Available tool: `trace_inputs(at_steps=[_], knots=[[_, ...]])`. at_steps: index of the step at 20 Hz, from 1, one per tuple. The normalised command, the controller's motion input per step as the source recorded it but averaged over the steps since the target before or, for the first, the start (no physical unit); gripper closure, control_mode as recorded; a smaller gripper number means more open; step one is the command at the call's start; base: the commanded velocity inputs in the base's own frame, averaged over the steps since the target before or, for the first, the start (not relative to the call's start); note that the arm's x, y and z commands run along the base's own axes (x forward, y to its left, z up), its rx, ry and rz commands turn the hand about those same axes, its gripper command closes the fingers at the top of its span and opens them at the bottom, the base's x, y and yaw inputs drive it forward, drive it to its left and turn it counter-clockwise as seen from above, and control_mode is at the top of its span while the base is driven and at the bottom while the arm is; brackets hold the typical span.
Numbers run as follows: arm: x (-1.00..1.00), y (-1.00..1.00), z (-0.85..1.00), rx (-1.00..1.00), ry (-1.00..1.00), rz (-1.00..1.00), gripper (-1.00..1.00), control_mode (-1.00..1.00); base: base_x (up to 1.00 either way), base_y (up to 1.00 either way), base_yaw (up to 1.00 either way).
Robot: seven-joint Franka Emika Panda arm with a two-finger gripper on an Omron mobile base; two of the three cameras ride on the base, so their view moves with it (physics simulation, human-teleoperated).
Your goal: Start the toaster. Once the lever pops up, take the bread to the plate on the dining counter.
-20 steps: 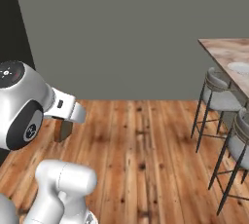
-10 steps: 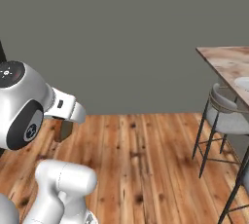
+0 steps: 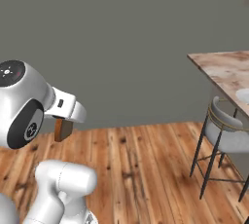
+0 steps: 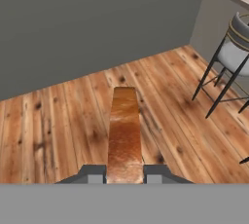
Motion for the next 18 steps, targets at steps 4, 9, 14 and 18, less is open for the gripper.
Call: trace_inputs(at_steps=[4,9,14,18], knots=[[0.0,0.0,0.0,0.0,0.0,0.0,1.0,1.0,0.67,0.0,-0.35],[0.0,0.0,0.0,0.0,0.0,0.0,1.0,1.0,0.62,0.01,-0.42],[0.0,0.0,0.0,0.0,0.0,0.0,1.0,1.0,0.59,0.09,-0.49],[0.0,0.0,0.0,0.0,0.0,0.0,1.0,1.0,0.65,0.23,-0.53]])
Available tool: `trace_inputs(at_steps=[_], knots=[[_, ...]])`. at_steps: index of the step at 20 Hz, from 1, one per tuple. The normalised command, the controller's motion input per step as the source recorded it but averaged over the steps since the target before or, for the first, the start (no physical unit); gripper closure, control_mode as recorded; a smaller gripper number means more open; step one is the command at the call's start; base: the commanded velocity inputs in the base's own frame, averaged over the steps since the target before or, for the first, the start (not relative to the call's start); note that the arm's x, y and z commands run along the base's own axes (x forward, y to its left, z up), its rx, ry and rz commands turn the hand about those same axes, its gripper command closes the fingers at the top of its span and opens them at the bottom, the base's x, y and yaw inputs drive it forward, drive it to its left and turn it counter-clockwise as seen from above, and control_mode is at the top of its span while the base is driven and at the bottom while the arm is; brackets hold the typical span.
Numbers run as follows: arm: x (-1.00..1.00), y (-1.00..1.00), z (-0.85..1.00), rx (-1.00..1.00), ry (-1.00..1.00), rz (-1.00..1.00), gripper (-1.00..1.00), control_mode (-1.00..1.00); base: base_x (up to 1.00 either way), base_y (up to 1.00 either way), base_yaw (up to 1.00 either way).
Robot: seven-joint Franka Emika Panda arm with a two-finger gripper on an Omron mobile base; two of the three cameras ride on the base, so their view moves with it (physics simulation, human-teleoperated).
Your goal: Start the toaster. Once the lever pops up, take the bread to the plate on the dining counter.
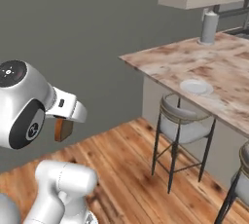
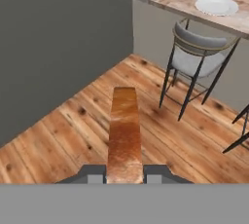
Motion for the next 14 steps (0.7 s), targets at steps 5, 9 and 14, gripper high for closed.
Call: trace_inputs(at_steps=[5,9,14], knots=[[0.0,0.0,0.0,0.0,0.0,0.0,1.0,1.0,0.64,0.3,-0.53],[0.0,0.0,0.0,0.0,0.0,0.0,1.0,1.0,0.59,0.33,-0.53],[0.0,0.0,0.0,0.0,0.0,0.0,1.0,1.0,0.6,0.42,-0.54]])
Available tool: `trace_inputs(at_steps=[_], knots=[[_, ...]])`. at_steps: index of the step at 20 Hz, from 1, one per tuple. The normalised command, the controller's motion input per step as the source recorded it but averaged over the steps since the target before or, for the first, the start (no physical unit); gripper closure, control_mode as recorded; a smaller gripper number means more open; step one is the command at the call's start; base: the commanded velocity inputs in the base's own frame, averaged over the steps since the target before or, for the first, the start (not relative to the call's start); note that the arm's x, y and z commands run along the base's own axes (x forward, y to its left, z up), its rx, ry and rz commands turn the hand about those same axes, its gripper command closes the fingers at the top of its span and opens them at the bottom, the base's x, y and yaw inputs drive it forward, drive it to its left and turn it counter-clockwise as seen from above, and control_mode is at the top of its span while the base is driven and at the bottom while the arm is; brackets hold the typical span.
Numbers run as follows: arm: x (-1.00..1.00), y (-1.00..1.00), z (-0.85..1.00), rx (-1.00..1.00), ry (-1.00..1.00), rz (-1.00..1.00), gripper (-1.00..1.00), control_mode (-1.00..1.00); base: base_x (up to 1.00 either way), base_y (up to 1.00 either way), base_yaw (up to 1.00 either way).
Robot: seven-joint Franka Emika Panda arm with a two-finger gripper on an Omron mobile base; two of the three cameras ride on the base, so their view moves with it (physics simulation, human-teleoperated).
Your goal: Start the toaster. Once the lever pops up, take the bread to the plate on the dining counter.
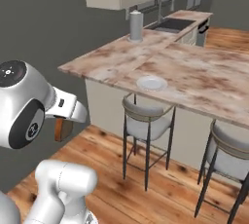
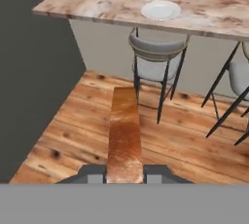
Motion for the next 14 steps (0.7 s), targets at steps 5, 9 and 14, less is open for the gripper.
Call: trace_inputs(at_steps=[5,9,14], knots=[[0.0,0.0,0.0,0.0,0.0,0.0,1.0,1.0,0.35,0.52,-0.47],[0.0,0.0,0.0,0.0,0.0,0.0,1.0,1.0,0.31,0.5,-0.42],[0.0,0.0,0.0,0.0,0.0,0.0,1.0,1.0,0.33,0.34,-0.32]])
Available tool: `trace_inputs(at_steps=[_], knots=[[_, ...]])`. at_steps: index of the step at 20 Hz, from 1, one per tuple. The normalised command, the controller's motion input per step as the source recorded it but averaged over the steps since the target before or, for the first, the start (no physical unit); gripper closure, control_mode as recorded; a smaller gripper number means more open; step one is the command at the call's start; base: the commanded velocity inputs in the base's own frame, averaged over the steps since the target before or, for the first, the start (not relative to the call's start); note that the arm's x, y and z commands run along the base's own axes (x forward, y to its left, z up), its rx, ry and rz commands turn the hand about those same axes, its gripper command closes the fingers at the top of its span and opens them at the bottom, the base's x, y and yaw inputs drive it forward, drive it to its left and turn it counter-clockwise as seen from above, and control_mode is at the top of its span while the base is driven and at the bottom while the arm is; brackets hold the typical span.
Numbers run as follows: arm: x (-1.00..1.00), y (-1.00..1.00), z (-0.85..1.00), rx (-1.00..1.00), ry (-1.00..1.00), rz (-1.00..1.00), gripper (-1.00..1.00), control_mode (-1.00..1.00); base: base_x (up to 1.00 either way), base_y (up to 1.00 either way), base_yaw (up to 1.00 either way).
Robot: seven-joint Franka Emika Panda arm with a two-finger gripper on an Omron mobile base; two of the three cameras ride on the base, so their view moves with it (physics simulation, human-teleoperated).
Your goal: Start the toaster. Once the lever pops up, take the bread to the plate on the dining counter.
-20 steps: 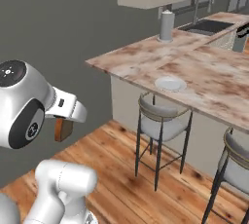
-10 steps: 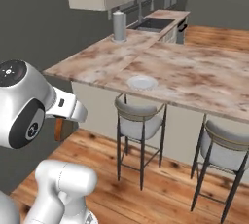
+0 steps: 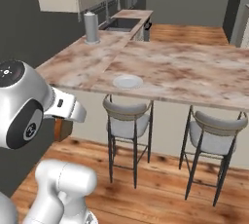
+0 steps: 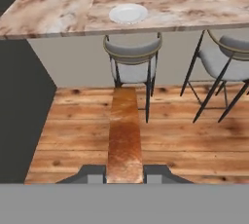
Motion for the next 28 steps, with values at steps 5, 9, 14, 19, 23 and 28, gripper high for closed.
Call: trace_inputs(at_steps=[5,9,14,19,23,28], knots=[[0.0,0.0,0.0,0.0,0.0,0.0,1.0,1.0,0.34,0.02,-0.2],[0.0,0.0,0.0,0.0,0.0,0.0,1.0,1.0,0.62,0.08,-0.17],[0.0,0.0,0.0,0.0,0.0,0.0,1.0,1.0,0.66,0.19,-0.12],[0.0,0.0,0.0,0.0,0.0,0.0,1.0,1.0,0.61,0.17,-0.09],[0.0,0.0,0.0,0.0,0.0,0.0,1.0,1.0,0.49,0.21,-0.07],[0.0,0.0,0.0,0.0,0.0,0.0,1.0,1.0,0.55,0.33,-0.07]])
